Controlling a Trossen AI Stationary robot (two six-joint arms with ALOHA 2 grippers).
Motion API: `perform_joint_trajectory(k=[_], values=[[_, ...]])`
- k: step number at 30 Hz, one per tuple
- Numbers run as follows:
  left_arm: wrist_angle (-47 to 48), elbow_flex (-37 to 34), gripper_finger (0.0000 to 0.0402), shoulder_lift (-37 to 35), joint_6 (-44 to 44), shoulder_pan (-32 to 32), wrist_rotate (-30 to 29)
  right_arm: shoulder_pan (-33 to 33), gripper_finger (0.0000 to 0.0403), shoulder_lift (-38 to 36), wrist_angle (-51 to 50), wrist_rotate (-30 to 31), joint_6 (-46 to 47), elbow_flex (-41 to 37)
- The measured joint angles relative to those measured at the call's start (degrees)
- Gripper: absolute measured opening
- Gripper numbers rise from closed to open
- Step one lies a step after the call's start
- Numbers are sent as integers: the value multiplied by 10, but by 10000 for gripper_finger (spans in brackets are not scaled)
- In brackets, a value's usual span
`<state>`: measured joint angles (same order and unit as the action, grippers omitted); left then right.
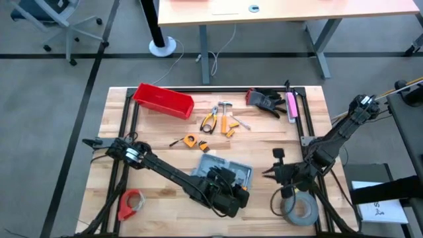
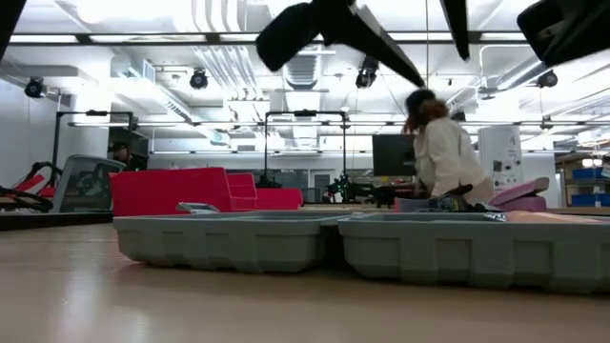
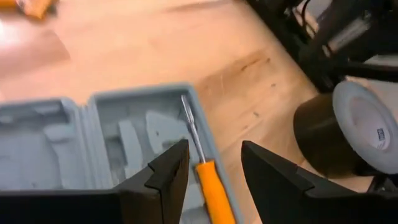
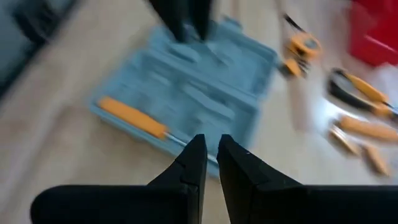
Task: Prefit tool cases
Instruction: Put the transparent flathead screwdriver into the prefit tool case
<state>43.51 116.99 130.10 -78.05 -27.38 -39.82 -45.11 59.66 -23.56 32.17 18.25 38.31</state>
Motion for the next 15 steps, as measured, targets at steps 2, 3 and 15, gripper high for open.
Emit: perform_joint_trajectory(k=[2, 3, 15], values=[[4, 0, 153, -7, 13, -4, -20, -5, 24, 0, 62, -17, -14, -22], [6, 0, 153, -9, 17, -5, -30, -6, 24, 0, 88, -26, -19, -33], [71, -1, 153, -43, 45, -13, -52, -8, 24, 0, 170, -78, 16, -78]])
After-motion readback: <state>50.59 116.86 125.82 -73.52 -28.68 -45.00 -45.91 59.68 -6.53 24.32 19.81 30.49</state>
